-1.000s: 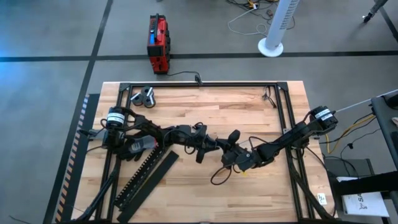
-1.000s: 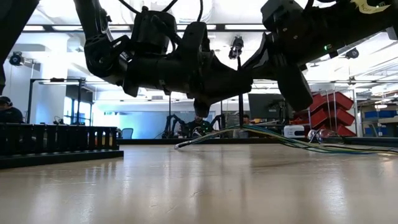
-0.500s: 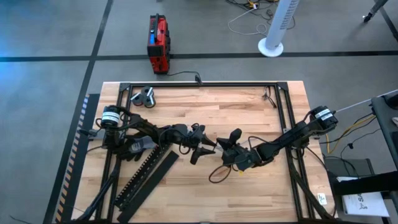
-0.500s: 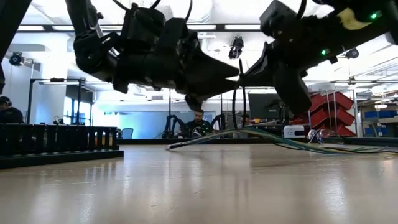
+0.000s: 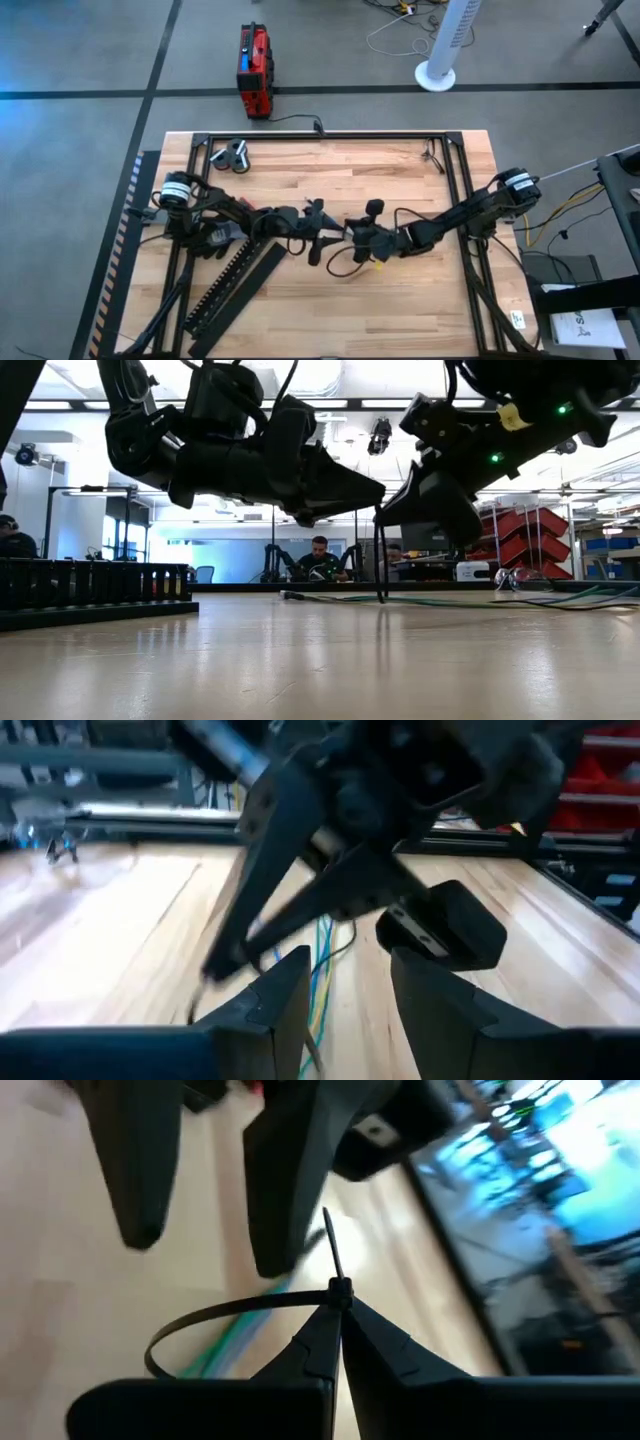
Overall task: Ziptie cables
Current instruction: Wrap the cable wires with the black zip tie
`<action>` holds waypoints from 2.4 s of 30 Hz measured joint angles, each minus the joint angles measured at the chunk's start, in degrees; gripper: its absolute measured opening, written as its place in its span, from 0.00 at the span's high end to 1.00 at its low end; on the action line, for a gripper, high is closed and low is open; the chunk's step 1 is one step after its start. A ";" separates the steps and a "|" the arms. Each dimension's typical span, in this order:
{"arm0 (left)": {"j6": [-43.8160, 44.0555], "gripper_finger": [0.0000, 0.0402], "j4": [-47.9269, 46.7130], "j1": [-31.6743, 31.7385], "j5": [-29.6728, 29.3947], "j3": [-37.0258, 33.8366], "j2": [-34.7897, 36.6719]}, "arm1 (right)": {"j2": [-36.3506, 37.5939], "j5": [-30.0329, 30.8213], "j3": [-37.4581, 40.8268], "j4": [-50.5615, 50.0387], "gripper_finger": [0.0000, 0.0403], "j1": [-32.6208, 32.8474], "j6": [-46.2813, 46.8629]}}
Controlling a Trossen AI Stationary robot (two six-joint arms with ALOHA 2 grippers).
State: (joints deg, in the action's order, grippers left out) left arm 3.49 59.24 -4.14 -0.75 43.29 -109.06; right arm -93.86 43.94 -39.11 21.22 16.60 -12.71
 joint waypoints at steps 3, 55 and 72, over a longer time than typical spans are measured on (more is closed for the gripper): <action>-1.29 0.71 -0.06 -0.03 -0.62 0.11 -0.21 | 0.00 -1.98 0.00 -0.05 1.00 -0.52 1.50; -13.53 0.86 -6.79 0.02 -8.35 2.86 0.85 | -0.02 -2.57 0.00 -1.25 1.00 -0.52 2.73; -10.27 1.00 -6.38 0.07 -9.28 2.82 0.85 | -0.04 -2.57 0.00 -1.36 1.00 -0.36 -0.63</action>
State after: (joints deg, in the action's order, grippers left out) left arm -6.79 52.86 -4.08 -10.03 46.11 -108.20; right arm -93.91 41.36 -39.11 19.86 16.24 -13.34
